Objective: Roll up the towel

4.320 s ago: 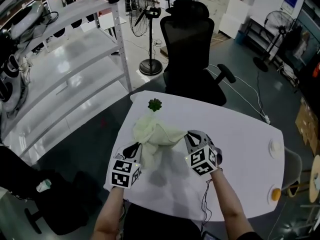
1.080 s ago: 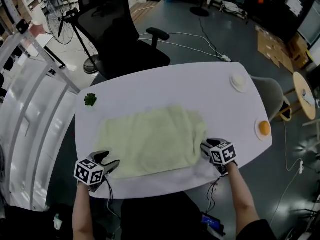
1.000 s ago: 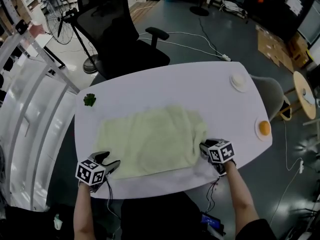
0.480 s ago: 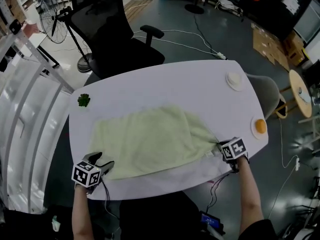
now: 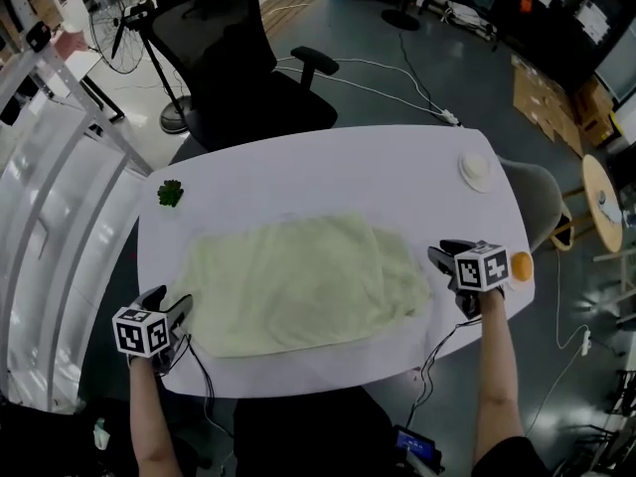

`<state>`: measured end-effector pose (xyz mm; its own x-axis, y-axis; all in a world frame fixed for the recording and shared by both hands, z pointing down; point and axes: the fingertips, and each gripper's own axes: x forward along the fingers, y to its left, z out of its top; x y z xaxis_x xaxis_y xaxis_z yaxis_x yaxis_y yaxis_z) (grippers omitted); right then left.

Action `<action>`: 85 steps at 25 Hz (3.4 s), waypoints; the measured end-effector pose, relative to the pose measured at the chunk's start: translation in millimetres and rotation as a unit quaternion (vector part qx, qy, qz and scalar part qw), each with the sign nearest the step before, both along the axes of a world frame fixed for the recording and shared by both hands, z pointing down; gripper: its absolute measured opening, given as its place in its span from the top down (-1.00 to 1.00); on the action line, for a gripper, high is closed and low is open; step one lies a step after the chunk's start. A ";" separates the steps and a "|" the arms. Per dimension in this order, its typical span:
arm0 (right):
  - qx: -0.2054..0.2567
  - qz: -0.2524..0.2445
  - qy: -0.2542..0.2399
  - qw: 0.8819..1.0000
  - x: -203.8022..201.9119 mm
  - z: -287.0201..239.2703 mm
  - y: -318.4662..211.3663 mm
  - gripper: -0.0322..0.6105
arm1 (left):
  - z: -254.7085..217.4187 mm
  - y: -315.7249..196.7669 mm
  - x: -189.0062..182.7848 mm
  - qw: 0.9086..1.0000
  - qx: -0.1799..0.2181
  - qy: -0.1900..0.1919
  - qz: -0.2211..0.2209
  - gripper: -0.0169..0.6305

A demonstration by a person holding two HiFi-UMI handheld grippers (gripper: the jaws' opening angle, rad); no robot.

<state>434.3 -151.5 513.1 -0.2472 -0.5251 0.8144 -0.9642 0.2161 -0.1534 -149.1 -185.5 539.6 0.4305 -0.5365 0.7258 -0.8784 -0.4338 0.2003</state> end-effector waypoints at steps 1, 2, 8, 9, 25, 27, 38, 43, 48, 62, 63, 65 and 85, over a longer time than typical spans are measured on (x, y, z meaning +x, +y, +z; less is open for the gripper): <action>-0.002 -0.015 -0.010 1.000 -11.3 2.2 -15.1 0.35 | 3.2 -1.9 -4.3 1.000 -0.009 0.005 -0.010 -0.06; -0.012 -0.033 -0.013 0.999 -22.3 8.5 -28.0 0.32 | 6.5 -3.2 -7.4 1.000 -0.018 0.009 -0.017 -0.06; -0.099 -0.112 0.041 0.988 -57.7 69.2 -69.8 0.33 | 37.0 1.6 -7.4 0.997 -0.076 0.004 -0.027 0.04; -0.107 -0.118 0.045 0.986 -61.3 75.0 -71.9 0.37 | 42.9 5.1 -7.0 0.996 -0.085 -0.003 -0.028 0.16; 0.048 -0.130 0.204 0.969 -51.3 9.7 -229.9 0.75 | 60.2 114.9 -21.4 0.984 -0.146 -0.078 -0.062 0.91; 0.072 -0.114 0.214 0.968 -53.0 2.9 -253.4 0.74 | 62.5 137.6 -13.7 0.982 -0.163 -0.069 -0.066 0.91; 0.060 -0.049 0.159 0.984 -30.1 15.0 -240.2 -0.17 | 51.4 155.9 -38.4 0.972 -0.128 0.028 -0.193 0.36; -0.014 -0.012 0.104 0.994 3.8 36.8 -169.2 -0.04 | 32.5 66.6 -66.9 0.981 -0.051 -0.006 -0.185 0.24; -0.073 0.012 0.067 0.995 12.2 67.2 -110.5 0.15 | 31.0 -18.1 -49.4 0.988 -0.032 -0.001 -0.148 0.24; -0.104 0.038 0.131 0.985 56.2 76.2 -78.5 0.83 | 43.5 -56.1 -46.9 0.981 -0.023 -0.085 -0.176 0.88; -0.109 0.042 0.133 0.984 62.0 77.2 -73.9 0.83 | 42.4 -58.5 -55.4 0.977 -0.017 -0.094 -0.192 0.88; -0.109 0.049 0.131 0.984 70.0 80.0 -66.8 0.83 | 43.4 -60.9 -64.7 0.971 -0.012 -0.107 -0.211 0.88; 0.148 -0.439 0.134 0.876 -299.5 -3.0 74.5 -0.06 | 1.8 103.6 -15.4 0.949 0.066 -0.114 0.287 0.10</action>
